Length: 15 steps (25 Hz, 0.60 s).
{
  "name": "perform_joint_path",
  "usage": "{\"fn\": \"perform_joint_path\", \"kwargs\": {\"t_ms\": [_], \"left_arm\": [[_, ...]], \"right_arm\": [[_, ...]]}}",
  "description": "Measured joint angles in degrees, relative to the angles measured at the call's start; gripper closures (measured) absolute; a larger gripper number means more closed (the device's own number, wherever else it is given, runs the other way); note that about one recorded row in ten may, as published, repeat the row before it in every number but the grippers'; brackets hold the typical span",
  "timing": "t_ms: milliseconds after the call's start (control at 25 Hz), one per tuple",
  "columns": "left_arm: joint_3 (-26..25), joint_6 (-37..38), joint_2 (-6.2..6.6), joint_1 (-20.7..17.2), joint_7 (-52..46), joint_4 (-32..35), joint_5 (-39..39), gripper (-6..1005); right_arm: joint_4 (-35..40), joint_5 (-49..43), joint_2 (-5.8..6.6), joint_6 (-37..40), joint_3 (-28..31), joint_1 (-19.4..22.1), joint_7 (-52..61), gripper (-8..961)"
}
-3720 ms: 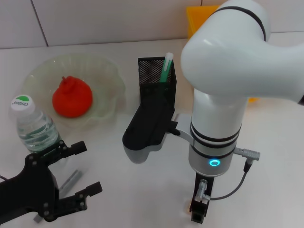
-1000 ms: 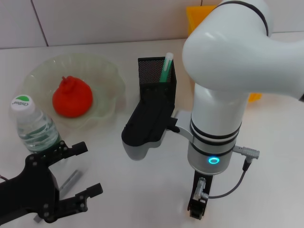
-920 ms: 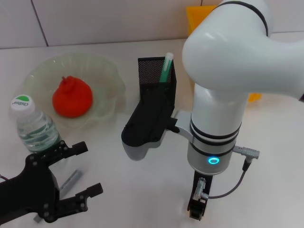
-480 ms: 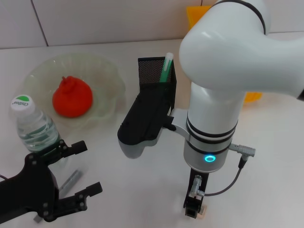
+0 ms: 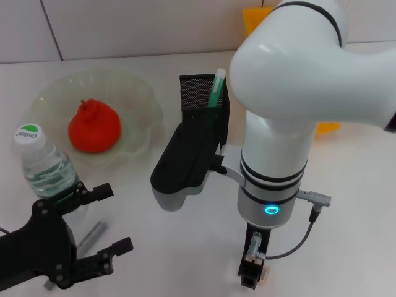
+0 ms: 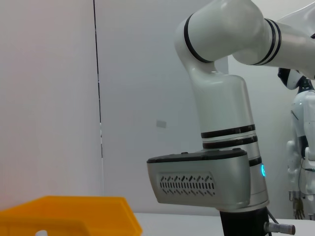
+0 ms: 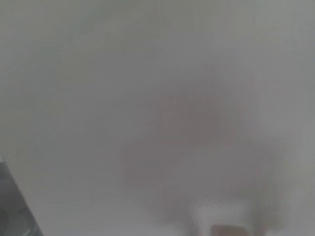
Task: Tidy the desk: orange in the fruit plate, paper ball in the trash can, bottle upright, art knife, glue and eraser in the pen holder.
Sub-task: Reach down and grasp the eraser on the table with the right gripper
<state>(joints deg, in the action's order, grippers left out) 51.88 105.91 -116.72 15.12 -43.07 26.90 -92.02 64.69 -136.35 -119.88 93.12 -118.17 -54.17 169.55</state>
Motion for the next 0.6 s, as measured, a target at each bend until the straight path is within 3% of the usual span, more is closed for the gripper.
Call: {"fn": "perform_joint_path", "kwargs": {"t_ms": [600], "left_arm": [[0.1, 0.0, 0.0, -0.1, -0.1, 0.0, 0.0, 192]], "right_arm": [[-1.0, 0.6, 0.0, -0.2, -1.6, 0.0, 0.0, 499]]}}
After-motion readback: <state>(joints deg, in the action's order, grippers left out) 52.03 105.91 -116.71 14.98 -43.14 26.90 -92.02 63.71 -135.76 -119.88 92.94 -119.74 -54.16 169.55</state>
